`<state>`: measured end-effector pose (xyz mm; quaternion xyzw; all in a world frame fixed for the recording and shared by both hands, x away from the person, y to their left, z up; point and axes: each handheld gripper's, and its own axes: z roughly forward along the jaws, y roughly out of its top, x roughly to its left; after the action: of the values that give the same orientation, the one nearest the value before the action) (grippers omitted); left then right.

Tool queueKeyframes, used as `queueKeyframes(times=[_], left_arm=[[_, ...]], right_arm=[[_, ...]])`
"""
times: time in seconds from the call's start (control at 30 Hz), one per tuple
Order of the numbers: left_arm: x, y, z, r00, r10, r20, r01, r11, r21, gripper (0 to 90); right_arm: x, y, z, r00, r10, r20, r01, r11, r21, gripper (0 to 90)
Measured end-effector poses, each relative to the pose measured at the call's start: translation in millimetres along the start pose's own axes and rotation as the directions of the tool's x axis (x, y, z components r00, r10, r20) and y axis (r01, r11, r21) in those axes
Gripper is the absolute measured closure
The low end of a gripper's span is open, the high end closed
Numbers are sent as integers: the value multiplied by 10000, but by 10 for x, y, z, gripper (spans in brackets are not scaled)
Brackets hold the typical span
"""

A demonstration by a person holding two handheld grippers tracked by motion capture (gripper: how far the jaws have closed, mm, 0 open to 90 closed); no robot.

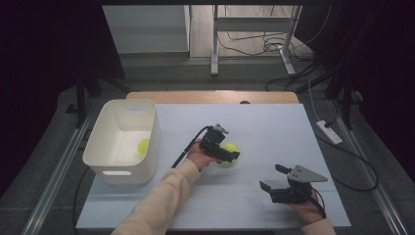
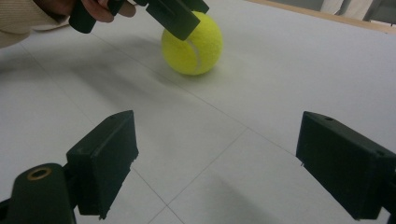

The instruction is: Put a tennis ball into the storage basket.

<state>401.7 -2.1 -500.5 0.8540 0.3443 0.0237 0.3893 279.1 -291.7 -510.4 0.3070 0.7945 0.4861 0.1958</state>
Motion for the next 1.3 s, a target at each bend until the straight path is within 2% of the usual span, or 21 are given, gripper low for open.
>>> queueKeyframes(times=[0.27, 0.4, 0.47, 0.5, 0.7, 0.9, 1.0, 1.3], left_arm=[[2, -31, 88, 9997, 254, 4, -254, 9987, 446, 88], [-1, -40, 111, 9997, 212, -74, -207, 9981, 579, 131], [-5, -42, 119, 9995, 201, -223, -186, 9977, 657, 207], [3, -43, 115, 9999, 160, -51, -157, 9980, 616, 242], [-6, -40, 94, 9992, 386, -142, -376, 9968, 703, 265], [-10, -21, 15, 9992, 351, -175, -344, 9987, 386, 266], [-12, 1, -84, 9991, 321, -273, -319, 9995, 70, 265], [-31, 19, -256, 9988, 319, -372, -336, 9983, -466, 265]], right_arm=[[-2, -1, 2, 10000, 6, -1, -6, 10000, 15, 127], [-1, 0, 2, 10000, 4, -1, -4, 10000, 11, 128], [-1, 0, 0, 10000, 9, 0, -9, 10000, 6, 127], [-1, 0, 0, 10000, 7, 2, -7, 10000, 8, 128], [-3, 1, -1, 10000, 22, 10, -22, 10000, -9, 128], [-4, 1, -1, 10000, 24, 11, -24, 10000, -7, 128], [-5, 0, -1, 10000, 28, 18, -28, 10000, 1, 128], [-2, 0, 0, 10000, -11, 25, 11, 10000, 19, 128]])
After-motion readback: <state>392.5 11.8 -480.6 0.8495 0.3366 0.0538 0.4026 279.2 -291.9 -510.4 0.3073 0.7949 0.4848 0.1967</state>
